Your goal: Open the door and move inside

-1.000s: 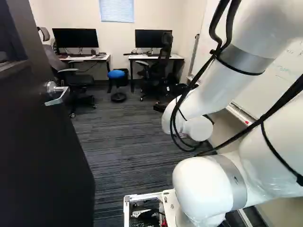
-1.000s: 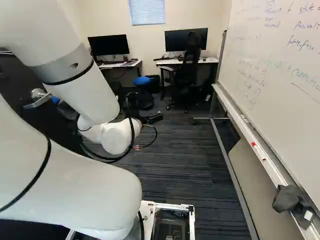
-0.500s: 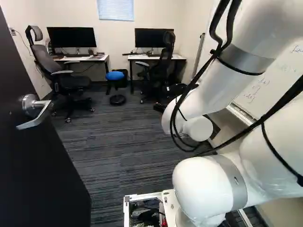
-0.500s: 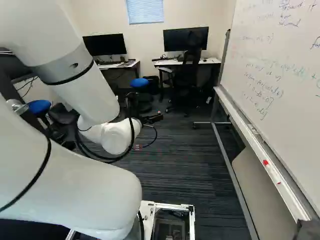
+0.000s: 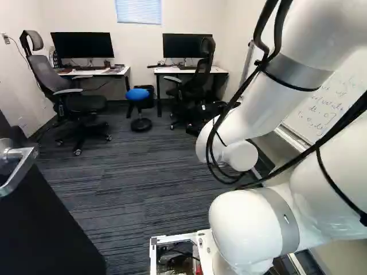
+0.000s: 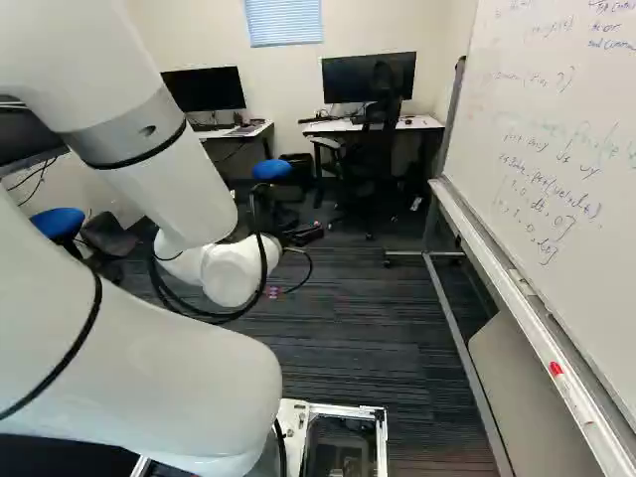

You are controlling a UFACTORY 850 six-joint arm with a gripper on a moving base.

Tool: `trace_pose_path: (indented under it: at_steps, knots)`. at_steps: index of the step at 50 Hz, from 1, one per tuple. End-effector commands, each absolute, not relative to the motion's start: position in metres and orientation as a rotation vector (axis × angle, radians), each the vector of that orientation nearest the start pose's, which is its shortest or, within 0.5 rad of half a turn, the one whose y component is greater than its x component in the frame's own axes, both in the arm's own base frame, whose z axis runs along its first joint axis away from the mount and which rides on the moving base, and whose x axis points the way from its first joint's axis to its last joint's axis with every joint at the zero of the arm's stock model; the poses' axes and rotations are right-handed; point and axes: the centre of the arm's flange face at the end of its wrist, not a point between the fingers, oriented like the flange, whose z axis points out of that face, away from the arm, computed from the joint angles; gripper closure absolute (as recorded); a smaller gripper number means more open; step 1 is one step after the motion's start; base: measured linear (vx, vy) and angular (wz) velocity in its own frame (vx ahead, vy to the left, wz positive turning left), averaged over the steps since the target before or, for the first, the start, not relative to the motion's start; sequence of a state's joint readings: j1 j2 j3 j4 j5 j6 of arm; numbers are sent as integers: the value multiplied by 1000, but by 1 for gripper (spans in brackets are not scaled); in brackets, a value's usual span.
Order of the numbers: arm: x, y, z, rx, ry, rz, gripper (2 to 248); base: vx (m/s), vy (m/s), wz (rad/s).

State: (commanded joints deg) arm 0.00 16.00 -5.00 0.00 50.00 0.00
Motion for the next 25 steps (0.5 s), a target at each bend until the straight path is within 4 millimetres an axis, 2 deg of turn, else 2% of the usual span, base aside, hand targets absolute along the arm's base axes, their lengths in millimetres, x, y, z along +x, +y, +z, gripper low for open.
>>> trace_pose_path:
  at_steps: [25]
  knots:
    - [270,0,366,-2558,0,-1824,3,199,7,2]
